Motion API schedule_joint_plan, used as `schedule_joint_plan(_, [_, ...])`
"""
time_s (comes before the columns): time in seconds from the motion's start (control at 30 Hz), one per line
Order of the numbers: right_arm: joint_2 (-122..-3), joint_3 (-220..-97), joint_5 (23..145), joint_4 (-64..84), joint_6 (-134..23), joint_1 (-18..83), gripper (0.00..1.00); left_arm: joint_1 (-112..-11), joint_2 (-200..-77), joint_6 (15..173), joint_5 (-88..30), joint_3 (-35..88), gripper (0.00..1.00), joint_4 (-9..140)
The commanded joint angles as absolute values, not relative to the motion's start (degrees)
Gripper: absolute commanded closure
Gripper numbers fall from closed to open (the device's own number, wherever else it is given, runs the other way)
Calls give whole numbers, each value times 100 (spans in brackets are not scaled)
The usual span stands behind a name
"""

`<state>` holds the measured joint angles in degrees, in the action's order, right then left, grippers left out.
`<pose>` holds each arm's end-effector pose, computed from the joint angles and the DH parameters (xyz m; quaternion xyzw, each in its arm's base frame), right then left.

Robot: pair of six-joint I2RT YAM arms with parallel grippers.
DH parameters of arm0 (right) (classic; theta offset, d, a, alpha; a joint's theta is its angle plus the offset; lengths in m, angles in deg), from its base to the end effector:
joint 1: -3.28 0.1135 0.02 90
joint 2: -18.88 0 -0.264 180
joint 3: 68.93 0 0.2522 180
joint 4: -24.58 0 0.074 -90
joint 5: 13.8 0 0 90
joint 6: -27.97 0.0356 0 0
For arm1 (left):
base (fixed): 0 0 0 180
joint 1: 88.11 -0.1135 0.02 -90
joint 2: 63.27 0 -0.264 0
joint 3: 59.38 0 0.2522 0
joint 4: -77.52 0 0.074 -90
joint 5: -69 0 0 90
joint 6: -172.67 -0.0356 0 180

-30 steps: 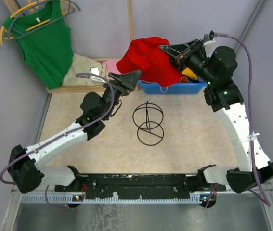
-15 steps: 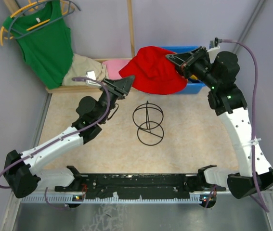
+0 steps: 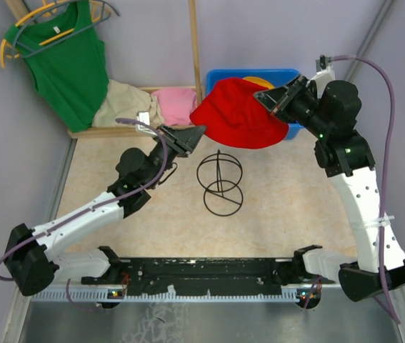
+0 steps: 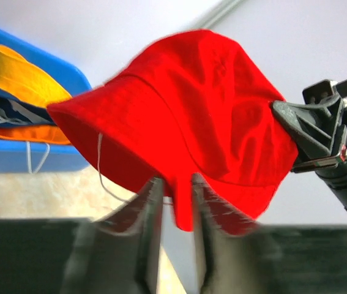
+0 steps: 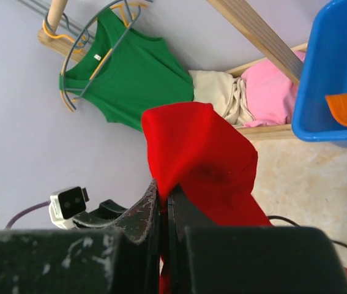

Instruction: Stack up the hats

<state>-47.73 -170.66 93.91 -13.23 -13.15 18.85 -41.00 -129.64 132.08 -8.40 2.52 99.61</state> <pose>0.2180 0.0720 0.4958 0.1031 0.7154 0.4579 0.5176 0.1889 -0.1920 0.3686 -0.1003 0.5850 -0.5554 0.5824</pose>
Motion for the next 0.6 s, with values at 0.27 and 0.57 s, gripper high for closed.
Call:
schedule_joint_plan(0.27, [-4512,-17019,9668,-593,-793,1875,100,-4097,-13225,12974,-1510,496,57,10037])
schedule_joint_plan(0.57, [-4590,-17088,9877,-476,-518,1875,100,-4094,-13195,12975,-1427,334,87,10178])
